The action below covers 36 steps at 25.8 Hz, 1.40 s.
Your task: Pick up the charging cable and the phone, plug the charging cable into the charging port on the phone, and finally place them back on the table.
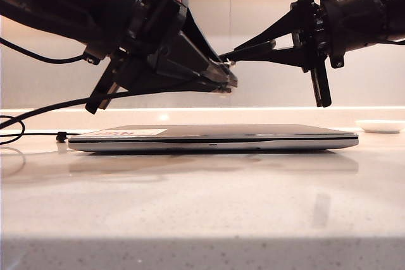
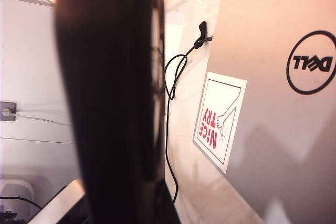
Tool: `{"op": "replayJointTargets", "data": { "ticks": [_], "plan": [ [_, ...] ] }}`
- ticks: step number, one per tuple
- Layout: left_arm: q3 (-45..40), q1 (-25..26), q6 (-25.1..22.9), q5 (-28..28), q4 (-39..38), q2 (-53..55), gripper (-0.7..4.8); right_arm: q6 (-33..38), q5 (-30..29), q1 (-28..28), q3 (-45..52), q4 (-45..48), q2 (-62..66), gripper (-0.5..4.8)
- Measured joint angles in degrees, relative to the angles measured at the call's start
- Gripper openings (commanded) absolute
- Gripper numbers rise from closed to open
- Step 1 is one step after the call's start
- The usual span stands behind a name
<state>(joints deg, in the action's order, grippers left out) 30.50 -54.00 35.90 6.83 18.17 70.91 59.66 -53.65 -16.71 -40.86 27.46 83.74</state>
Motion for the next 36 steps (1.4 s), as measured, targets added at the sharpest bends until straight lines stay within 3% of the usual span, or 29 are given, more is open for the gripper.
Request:
{"op": "replayJointTargets", "data": {
  "ticks": [36],
  "plan": [
    [0.0, 0.0, 0.0, 0.0, 0.1, 0.0, -0.06, -1.2, 1.8, -0.1, 0.0, -1.0, 0.0, -0.06]
  ]
}}
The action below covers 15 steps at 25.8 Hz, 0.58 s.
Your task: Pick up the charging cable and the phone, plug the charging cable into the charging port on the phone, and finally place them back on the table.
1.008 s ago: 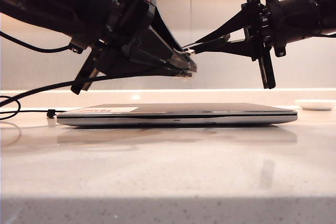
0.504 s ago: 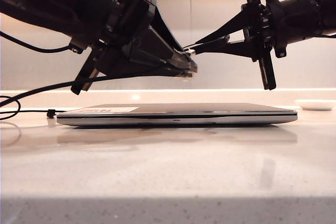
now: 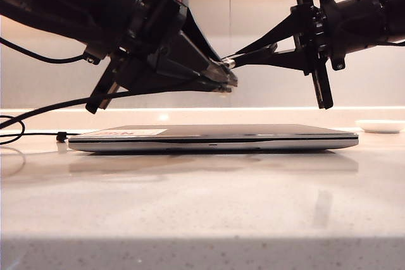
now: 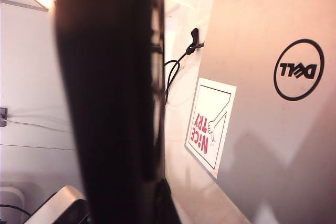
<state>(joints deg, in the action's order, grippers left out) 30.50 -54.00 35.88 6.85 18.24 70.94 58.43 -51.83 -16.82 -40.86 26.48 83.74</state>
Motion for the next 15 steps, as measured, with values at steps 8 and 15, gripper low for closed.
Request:
{"op": "replayJointTargets", "data": {
  "ticks": [8, 15],
  "plan": [
    [0.0, 0.0, 0.0, 0.0, -0.1, 0.0, -0.06, 0.3, 0.4, -0.7, 0.0, 0.2, 0.0, -0.06],
    [0.0, 0.0, 0.0, 0.0, -0.1, 0.0, -0.06, 2.4, 0.3, -0.6, 0.0, 0.2, 0.0, -0.06]
  ]
}}
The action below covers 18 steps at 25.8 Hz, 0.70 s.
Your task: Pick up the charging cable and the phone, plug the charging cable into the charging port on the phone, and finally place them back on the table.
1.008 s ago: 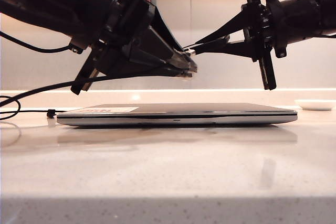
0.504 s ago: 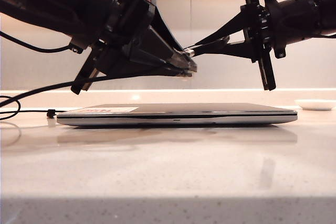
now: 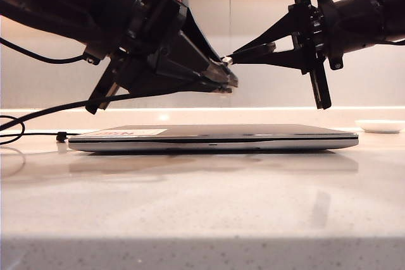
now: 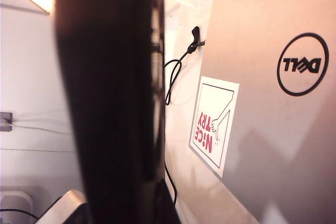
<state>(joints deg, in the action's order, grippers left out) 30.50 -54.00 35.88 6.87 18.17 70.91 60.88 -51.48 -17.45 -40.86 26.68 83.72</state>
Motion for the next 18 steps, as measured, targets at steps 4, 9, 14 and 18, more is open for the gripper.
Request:
{"op": "replayJointTargets", "data": {
  "ticks": [4, 9, 14, 18],
  "plan": [
    [0.0, 0.0, 0.0, 0.0, 0.0, 0.0, -0.06, 0.5, 0.0, 0.0, 0.0, 0.0, 0.0, -0.06],
    [0.0, 0.0, 0.0, 0.0, 0.0, 0.0, -0.06, 0.6, 0.0, 0.0, 0.0, 0.4, 0.0, -0.06],
    [0.0, 0.0, 0.0, 0.0, 0.2, 0.0, -0.06, 0.6, -0.1, 0.0, 0.0, 2.6, 0.0, -0.06],
    [0.0, 0.0, 0.0, 0.0, 0.2, 0.0, -0.06, -0.8, -0.2, 0.0, 0.0, 2.6, 0.0, -0.06]
  ]
}}
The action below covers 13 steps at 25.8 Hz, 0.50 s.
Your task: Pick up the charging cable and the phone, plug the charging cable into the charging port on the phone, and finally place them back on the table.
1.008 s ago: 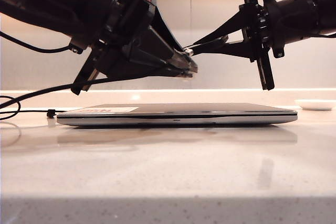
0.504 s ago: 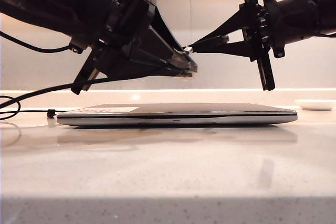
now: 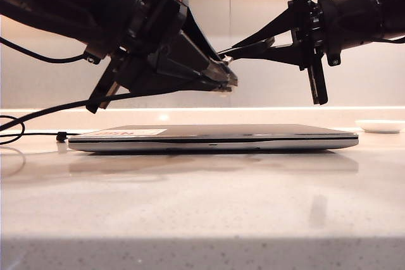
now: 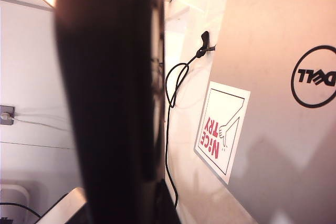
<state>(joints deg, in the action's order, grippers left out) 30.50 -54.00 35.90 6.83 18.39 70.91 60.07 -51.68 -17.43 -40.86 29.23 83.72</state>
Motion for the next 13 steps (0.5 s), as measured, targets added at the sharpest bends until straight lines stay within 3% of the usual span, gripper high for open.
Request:
{"op": "replayJointTargets", "data": {
  "ticks": [13],
  "plan": [
    [0.0, 0.0, 0.0, 0.0, 0.0, 0.0, -0.06, -0.1, -2.4, 0.8, 0.0, 0.0, 0.0, -0.06]
  ]
}}
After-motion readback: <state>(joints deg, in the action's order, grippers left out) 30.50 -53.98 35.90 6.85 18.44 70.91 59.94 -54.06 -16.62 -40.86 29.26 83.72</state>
